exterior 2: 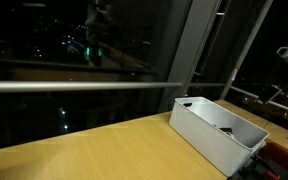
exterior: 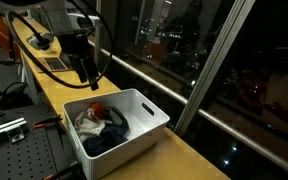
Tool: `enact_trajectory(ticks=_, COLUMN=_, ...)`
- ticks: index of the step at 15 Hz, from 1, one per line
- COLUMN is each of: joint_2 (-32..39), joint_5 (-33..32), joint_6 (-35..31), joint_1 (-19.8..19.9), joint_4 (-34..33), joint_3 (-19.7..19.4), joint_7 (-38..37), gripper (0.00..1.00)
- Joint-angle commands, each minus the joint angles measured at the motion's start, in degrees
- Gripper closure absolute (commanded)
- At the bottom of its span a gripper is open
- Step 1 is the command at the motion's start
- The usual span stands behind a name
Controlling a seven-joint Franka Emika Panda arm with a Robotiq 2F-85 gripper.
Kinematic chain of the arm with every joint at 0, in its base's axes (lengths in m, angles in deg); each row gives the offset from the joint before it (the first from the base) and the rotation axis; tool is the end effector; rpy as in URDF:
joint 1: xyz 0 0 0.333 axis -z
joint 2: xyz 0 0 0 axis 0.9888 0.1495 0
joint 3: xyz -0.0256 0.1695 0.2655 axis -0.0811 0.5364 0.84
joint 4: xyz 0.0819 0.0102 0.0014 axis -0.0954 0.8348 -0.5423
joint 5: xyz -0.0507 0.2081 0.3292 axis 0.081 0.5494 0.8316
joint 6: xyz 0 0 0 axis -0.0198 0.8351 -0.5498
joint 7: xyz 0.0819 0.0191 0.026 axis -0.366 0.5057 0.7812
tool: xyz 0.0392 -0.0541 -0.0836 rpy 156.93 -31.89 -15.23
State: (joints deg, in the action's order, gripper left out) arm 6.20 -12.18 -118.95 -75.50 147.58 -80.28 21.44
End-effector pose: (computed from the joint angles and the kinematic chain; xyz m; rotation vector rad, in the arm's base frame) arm 0.3905 0.0147 0.3841 2.8775 0.1511 0.3870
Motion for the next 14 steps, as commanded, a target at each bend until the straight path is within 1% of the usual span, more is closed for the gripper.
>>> enact_trajectory(ticks=1, joint_2=6.05, joint_5=0.21, joint_6=-5.79, joint_1=-1.01, joint_4=-2.37, joint_3=-2.18, joint_7=3.03, gripper=0.00)
enact_trajectory(ticks=3, joint_2=10.39, joint_5=1.86, joint_6=-9.11, joint_1=-1.94, joint_4=-3.90, joint_3=-3.37, joint_7=5.22, gripper=0.00)
enact_trajectory(ticks=5, joint_2=15.11, joint_5=6.27, joint_6=-11.27, joint_1=-4.45, joint_4=-5.54, joint_3=-5.26, joint_7=8.43, gripper=0.00)
enact_trajectory(ticks=7, joint_2=19.69, joint_5=14.01, joint_6=-11.52, joint_1=-7.75, joint_4=-7.39, joint_3=-7.31, joint_7=13.22, gripper=0.00)
enact_trajectory(ticks=9, joint_2=22.84, joint_5=23.39, joint_6=-9.30, joint_1=-10.38, joint_4=-9.25, joint_3=-8.52, joint_7=19.13, gripper=0.00)
enact_trajectory(ticks=10, joint_2=24.12, joint_5=27.73, joint_6=-8.17, joint_1=-10.91, joint_4=-10.16, joint_3=-8.64, joint_7=21.92, gripper=0.00)
enact_trajectory(ticks=12, joint_2=26.22, joint_5=33.13, joint_6=-6.89, joint_1=-10.32, joint_4=-11.79, joint_3=-8.01, joint_7=25.39, gripper=0.00)
enact_trajectory(ticks=14, joint_2=28.01, joint_5=33.27, joint_6=-6.27, joint_1=-8.88, joint_4=-12.78, joint_3=-7.54, joint_7=25.50, gripper=0.00)
